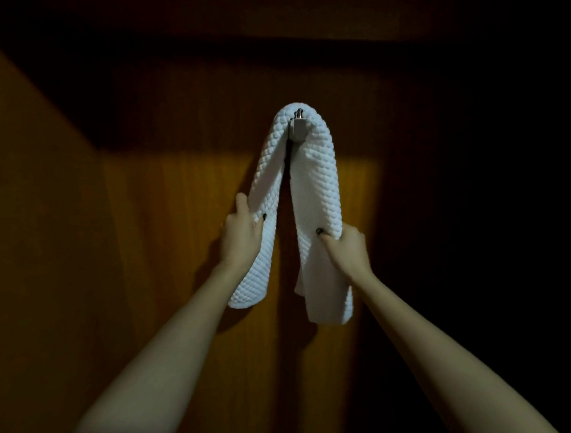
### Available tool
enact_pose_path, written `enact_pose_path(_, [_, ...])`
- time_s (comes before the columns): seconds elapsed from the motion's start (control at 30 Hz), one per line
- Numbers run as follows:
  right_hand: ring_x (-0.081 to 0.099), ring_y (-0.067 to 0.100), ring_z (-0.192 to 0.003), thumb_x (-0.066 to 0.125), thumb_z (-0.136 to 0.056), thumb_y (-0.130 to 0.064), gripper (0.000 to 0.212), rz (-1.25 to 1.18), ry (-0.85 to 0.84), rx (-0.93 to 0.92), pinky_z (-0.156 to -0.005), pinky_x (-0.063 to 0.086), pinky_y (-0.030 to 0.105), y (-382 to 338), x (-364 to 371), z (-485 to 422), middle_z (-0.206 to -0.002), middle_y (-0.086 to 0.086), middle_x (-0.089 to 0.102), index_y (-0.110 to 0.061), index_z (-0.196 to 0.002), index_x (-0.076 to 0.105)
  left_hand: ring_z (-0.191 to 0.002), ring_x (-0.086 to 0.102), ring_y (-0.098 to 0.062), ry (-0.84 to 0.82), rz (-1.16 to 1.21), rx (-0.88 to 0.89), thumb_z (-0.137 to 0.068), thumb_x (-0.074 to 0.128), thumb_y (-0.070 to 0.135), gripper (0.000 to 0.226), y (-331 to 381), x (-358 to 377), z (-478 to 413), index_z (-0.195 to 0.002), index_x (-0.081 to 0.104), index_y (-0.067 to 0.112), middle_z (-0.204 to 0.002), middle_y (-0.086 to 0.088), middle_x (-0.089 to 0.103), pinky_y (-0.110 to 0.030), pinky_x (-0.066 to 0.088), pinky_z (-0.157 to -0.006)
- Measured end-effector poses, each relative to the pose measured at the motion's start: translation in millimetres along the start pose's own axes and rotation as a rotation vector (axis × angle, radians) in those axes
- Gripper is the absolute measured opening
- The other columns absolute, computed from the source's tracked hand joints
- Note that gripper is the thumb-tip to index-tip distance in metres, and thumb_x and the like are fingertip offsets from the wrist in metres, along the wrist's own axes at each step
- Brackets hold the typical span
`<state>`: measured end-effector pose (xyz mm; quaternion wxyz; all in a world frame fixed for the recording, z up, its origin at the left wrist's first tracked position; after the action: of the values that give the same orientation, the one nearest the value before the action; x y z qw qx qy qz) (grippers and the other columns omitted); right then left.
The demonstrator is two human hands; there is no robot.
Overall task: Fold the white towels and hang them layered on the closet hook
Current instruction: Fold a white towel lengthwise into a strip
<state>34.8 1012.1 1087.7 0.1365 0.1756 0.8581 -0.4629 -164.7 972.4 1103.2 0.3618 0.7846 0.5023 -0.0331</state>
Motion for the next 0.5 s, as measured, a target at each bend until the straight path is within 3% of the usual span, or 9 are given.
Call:
enact_pose_path(0.07, [0.048,0.012,-0.055,0.056,-0.09,-0.012,0.026,-0.046,0.068,-0.051,-0.05,0.036,0.024,-13.0,-9.9,0.9,-0.062,0.007,0.053,0.001,-0.069,0.049,-0.07,0.063,-0.031,0.012,-0.043,0.023,-0.098,0.054,0.013,0.031,-1.8,-5.0,8.3,-0.124,0.04,0.003,-0.087,-0.017,0.064,-0.027,0.039,-0.049])
enact_pose_path(0.17, [0.041,0.007,-0.051,0.053,-0.091,-0.009,0.029,-0.086,0.11,-0.085,-0.045,0.031,0.016,-30.7,-16.5,-1.7,-0.059,-0.001,0.047,-0.011,-0.064,0.043,-0.076,0.065,-0.036,0.0,-0.046,0.001,-0.099,0.052,0.011,0.033,5.5,-2.5,20.5,-0.126,0.039,0.0,-0.089,-0.021,0.065,-0.042,0.049,-0.059])
enact_pose_path(0.33, [0.047,0.014,-0.062,0.05,-0.091,-0.006,0.014,-0.118,0.177,-0.106,-0.055,0.036,0.027,-38.8,-0.9,-1.6,-0.07,0.007,0.054,-0.003,-0.077,0.052,-0.094,0.065,-0.04,-0.02,-0.028,-0.074,-0.099,0.053,0.018,0.033,16.3,11.0,35.1,-0.124,0.042,-0.002,-0.103,-0.023,0.066,-0.047,0.05,-0.077])
enact_pose_path(0.4, [0.057,0.014,-0.076,0.054,-0.09,-0.01,0.009,-0.143,0.146,-0.08,-0.061,0.043,0.019,-34.5,8.6,0.6,-0.085,-0.002,0.063,-0.008,-0.098,0.059,-0.099,0.063,-0.042,-0.041,-0.017,-0.102,-0.099,0.053,0.018,0.03,16.8,15.1,34.5,-0.12,0.045,-0.001,-0.106,-0.024,0.066,-0.047,0.046,-0.08])
enact_pose_path(0.43, [0.058,0.011,-0.085,0.057,-0.089,-0.011,0.026,-0.133,0.112,-0.056,-0.065,0.043,0.013,-28.7,14.3,4.1,-0.097,-0.01,0.062,-0.013,-0.114,0.058,-0.101,0.062,-0.042,-0.056,-0.015,-0.119,-0.099,0.053,0.019,0.031,16.5,17.0,32.5,-0.121,0.046,-0.001,-0.108,-0.024,0.065,-0.047,0.045,-0.081])
enact_pose_path(0.5, [0.052,0.005,-0.095,0.061,-0.086,-0.011,0.054,-0.093,0.015,-0.008,-0.072,0.041,0.014,-7.3,29.7,16.5,-0.114,-0.014,0.054,-0.017,-0.138,0.045,-0.103,0.061,-0.042,-0.091,0.027,-0.141,-0.1,0.052,0.023,0.036,14.6,22.4,30.8,-0.126,0.046,-0.002,-0.112,-0.025,0.064,-0.045,0.045,-0.081])
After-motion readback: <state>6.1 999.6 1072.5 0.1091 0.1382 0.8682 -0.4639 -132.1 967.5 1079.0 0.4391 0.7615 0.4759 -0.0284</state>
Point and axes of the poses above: each hand's wrist, its own z-axis away from the middle knuckle, its own x-axis out of the palm, y = z × x, the point moved 3 cm from there along -z, towards the middle knuckle
